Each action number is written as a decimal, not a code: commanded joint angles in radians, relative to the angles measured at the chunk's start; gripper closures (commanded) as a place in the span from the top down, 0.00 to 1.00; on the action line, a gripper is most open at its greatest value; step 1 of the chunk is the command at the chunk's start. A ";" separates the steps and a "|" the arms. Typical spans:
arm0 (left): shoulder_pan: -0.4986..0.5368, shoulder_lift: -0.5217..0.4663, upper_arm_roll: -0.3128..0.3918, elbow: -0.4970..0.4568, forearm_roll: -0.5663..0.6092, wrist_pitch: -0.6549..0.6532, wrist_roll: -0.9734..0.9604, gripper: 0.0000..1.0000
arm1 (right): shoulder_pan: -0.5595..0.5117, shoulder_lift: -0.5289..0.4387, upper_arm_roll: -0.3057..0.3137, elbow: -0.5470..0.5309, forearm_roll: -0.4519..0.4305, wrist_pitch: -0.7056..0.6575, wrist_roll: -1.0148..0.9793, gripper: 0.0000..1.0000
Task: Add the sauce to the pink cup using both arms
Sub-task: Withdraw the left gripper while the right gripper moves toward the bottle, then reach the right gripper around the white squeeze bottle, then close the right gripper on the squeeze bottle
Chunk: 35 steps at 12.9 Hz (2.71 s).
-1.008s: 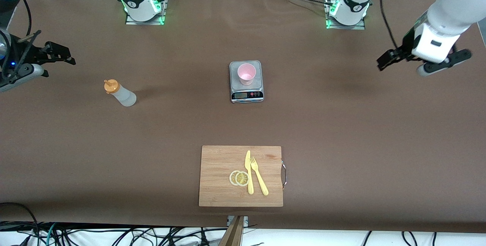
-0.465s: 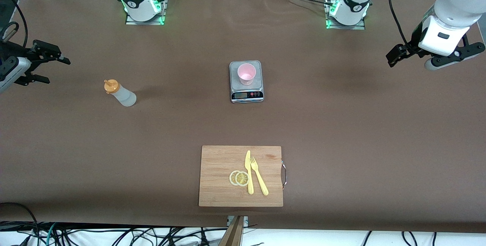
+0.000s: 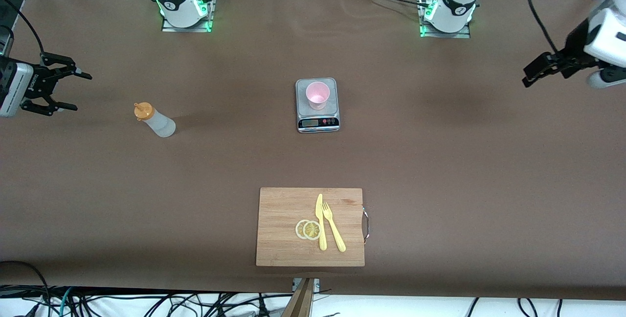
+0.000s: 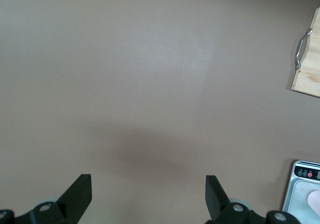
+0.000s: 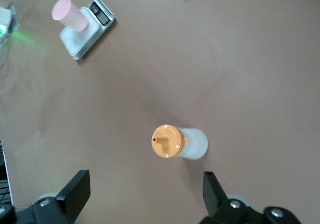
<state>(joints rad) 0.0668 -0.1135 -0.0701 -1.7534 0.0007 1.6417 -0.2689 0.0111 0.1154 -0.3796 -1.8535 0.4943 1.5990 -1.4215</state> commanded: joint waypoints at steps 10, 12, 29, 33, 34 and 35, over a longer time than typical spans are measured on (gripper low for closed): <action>-0.016 0.028 0.064 0.104 -0.010 -0.131 0.131 1.00 | -0.169 0.461 -0.028 0.005 0.461 -0.220 -1.041 1.00; -0.009 0.031 0.069 0.107 -0.008 -0.131 0.134 1.00 | -0.169 0.530 -0.019 0.005 0.522 -0.259 -1.173 1.00; -0.007 0.034 0.067 0.115 -0.007 -0.138 0.131 1.00 | -0.175 0.808 0.037 0.099 0.691 -0.398 -1.462 0.86; -0.007 0.034 0.062 0.117 -0.007 -0.138 0.125 1.00 | -0.178 0.810 0.037 0.111 0.695 -0.390 -1.469 0.05; -0.007 0.034 0.061 0.117 -0.008 -0.140 0.122 1.00 | -0.181 0.808 0.037 0.120 0.696 -0.392 -1.461 0.00; -0.007 0.034 0.059 0.117 -0.008 -0.138 0.120 1.00 | -0.181 0.808 0.037 0.123 0.698 -0.395 -1.455 0.00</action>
<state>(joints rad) 0.0546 -0.0820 -0.0041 -1.6593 0.0006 1.5256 -0.1626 -0.1558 0.9071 -0.3438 -1.7521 1.1764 1.2279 -2.7597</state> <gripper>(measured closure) 0.000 0.546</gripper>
